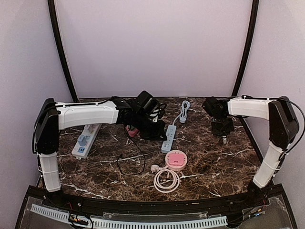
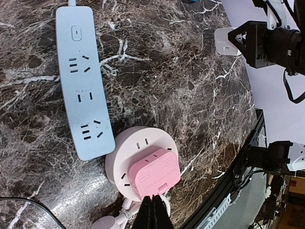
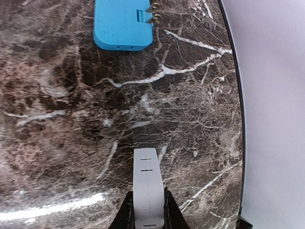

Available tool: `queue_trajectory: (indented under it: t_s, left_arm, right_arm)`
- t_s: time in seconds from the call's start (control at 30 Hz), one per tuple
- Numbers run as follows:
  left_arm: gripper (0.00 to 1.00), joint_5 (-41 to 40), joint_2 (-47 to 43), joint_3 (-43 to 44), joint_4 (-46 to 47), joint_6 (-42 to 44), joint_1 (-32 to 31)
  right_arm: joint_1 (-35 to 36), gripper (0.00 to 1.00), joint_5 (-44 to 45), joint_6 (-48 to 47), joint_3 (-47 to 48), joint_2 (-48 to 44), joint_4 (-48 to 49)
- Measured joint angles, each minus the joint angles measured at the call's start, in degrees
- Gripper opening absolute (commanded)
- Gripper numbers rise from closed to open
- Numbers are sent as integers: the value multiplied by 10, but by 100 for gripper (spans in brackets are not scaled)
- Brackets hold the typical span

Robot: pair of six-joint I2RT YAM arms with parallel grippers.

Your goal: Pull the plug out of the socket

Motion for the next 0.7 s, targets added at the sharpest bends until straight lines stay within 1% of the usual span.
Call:
queue_trajectory:
  t_s: [0.13, 0.27, 0.37, 0.43, 0.5, 0.7]
  left_arm:
    - [1, -3, -9, -17, 1, 0, 3]
    - [1, -3, -9, -30, 2, -1, 3]
    - [1, -3, -9, -34, 3, -1, 3]
    - [1, -3, -9, -35, 3, -1, 3]
    - [1, -3, -10, -36, 4, -1, 3]
    - [1, -3, -10, -41, 8, -2, 3]
  right_arm:
    - [3, 15, 41, 0, 11, 43, -24]
    - [14, 23, 55, -1, 19, 58, -32]
    - [25, 28, 53, -4, 24, 63, -30]
    - [31, 34, 50, -7, 24, 65, -28]
    - [34, 38, 46, -8, 24, 67, -26]
    - [45, 49, 9, -17, 24, 67, -5]
